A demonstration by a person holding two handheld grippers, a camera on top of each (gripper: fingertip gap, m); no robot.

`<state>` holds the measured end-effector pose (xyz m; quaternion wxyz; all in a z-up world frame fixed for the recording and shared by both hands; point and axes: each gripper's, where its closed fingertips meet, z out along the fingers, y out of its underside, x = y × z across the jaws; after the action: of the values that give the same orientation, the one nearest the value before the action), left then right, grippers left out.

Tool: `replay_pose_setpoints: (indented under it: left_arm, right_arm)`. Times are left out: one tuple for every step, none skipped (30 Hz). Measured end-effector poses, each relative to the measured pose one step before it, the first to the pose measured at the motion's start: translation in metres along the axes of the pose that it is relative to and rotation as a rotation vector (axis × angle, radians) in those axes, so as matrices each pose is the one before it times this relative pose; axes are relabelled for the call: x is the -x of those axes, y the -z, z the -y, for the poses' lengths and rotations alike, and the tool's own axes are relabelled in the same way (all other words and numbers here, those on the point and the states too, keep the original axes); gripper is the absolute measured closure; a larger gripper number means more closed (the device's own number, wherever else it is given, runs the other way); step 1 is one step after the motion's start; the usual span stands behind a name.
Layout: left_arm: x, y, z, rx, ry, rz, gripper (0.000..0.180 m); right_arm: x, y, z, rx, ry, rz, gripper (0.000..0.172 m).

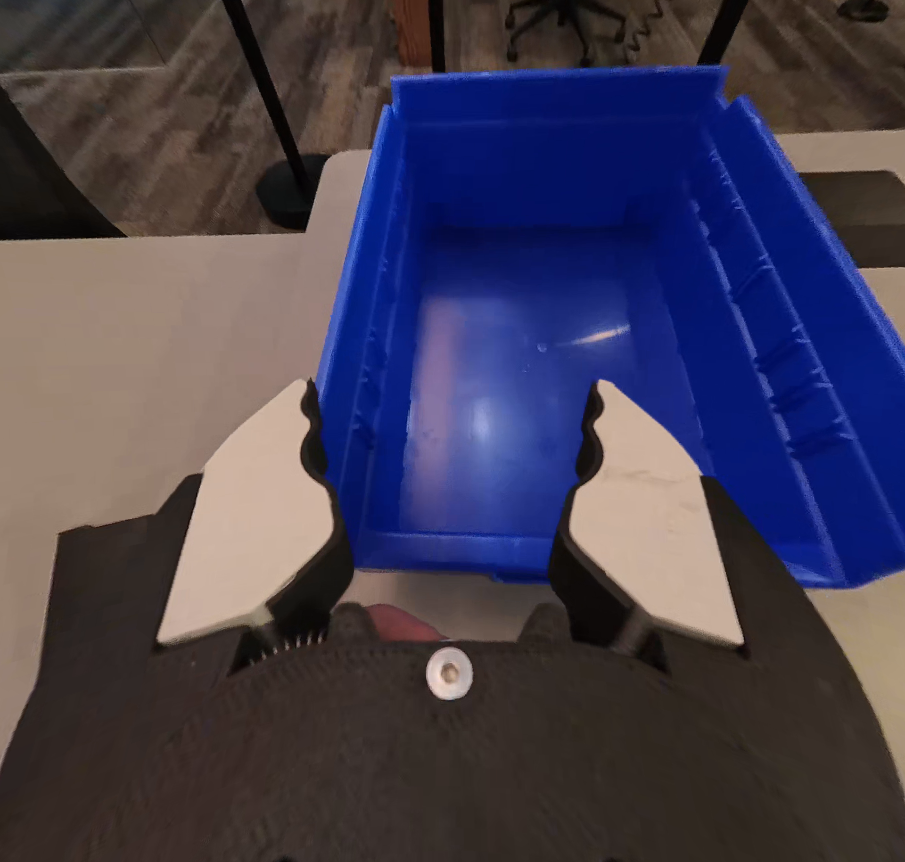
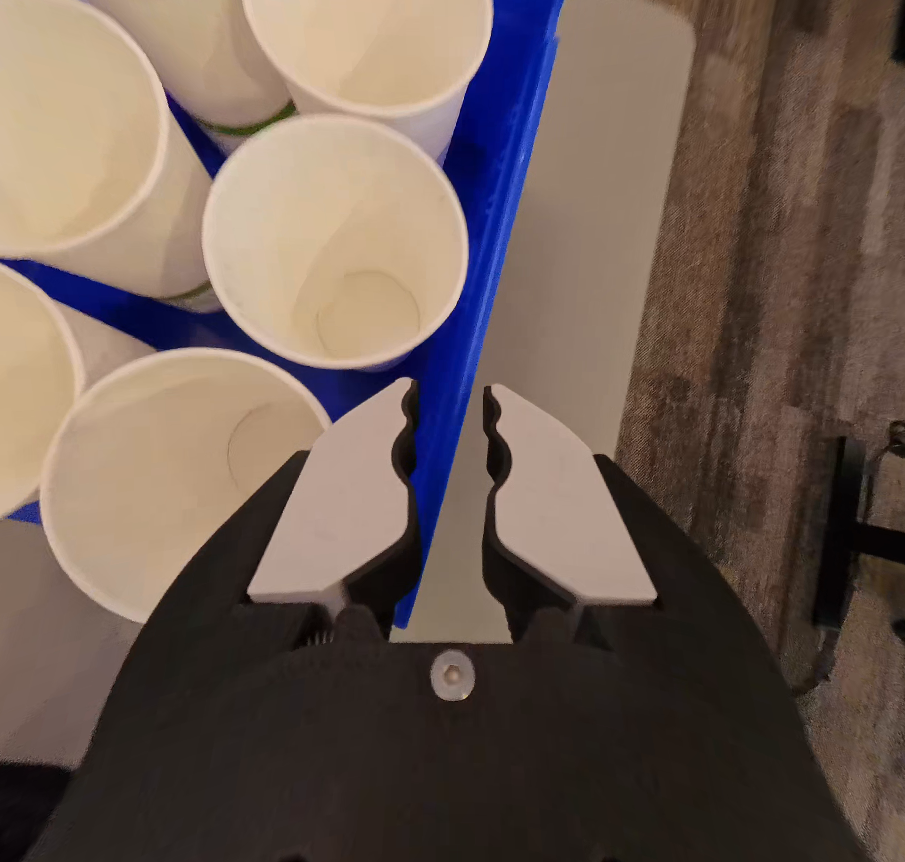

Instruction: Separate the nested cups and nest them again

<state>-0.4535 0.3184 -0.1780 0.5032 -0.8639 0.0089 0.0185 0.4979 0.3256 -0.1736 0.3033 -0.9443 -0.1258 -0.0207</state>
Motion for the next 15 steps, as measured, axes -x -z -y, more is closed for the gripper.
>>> replay_pose_setpoints:
  left_arm:
    - [0.00023, -0.00176, -0.00058, 0.0099, -0.0201, 0.0048, 0.078]
    - [0.00017, -0.00050, 0.00037, 0.0069, -0.0025, -0.0012, 0.078]
    - [0.00071, 0.00020, 0.00126, -0.0014, 0.0110, -0.0044, 0.080]
    - [0.00205, -0.00005, 0.00102, -0.0013, 0.0110, -0.0016, 0.081]
    - [0.00449, -0.00059, 0.00032, 0.0041, 0.0019, 0.0132, 0.080]
    - [0.00766, -0.00012, 0.00168, -0.0077, -0.0027, 0.0333, 0.079]
    - [0.00666, -0.00004, 0.00180, -0.0106, -0.0032, 0.0243, 0.081]
    - [0.00488, -0.00136, -0.00145, 0.0123, -0.0033, 0.0079, 0.082]
    - [0.00345, -0.00252, -0.00344, 0.0237, 0.0029, -0.0033, 0.081]
    - [0.00302, -0.00266, -0.00315, 0.0188, 0.0061, -0.0019, 0.081]
    - [0.00260, -0.00290, -0.00380, 0.0202, -0.0052, 0.0028, 0.084]
    - [0.00174, -0.00347, -0.00466, 0.0246, -0.0098, 0.0038, 0.086]
    - [-0.00050, -0.00365, -0.00441, 0.0206, -0.0077, -0.0059, 0.092]
    - [-0.00311, -0.00319, -0.00363, 0.0128, -0.0069, -0.0209, 0.107]
    - [-0.00334, -0.00367, -0.00373, 0.0140, 0.0007, -0.0210, 0.118]
  right_arm:
    - [0.00143, -0.00386, -0.00509, 0.0265, 0.0047, 0.0122, 0.149]
    - [-0.00026, -0.00348, -0.00411, 0.0225, 0.0027, 0.0004, 0.150]
    - [-0.00066, -0.00304, -0.00327, 0.0195, -0.0012, -0.0020, 0.151]
    - [-0.00021, -0.00253, -0.00204, 0.0129, -0.0024, 0.0003, 0.156]
    - [-0.00063, -0.00124, -0.00048, 0.0024, -0.0051, -0.0005, 0.158]
    - [-0.00040, 0.00002, -0.00004, -0.0021, -0.0039, 0.0029, 0.159]
    - [0.00030, 0.00010, -0.00008, -0.0052, -0.0010, 0.0073, 0.160]
    - [0.00010, -0.00003, 0.00014, -0.0074, -0.0024, 0.0072, 0.161]
    - [0.00000, -0.00002, 0.00025, -0.0077, -0.0054, 0.0097, 0.161]
    - [0.00018, 0.00005, 0.00024, -0.0057, -0.0036, 0.0078, 0.162]
    - [-0.00011, 0.00009, 0.00020, -0.0023, -0.0003, 0.0027, 0.162]
    - [-0.00013, 0.00005, -0.00009, 0.0015, 0.0004, -0.0014, 0.162]
    - [-0.00012, 0.00008, 0.00005, 0.0041, 0.0006, -0.0034, 0.162]
    - [-0.00021, -0.00006, -0.00011, 0.0060, -0.0004, -0.0051, 0.162]
    - [-0.00009, 0.00001, 0.00001, 0.0058, -0.0002, -0.0055, 0.162]
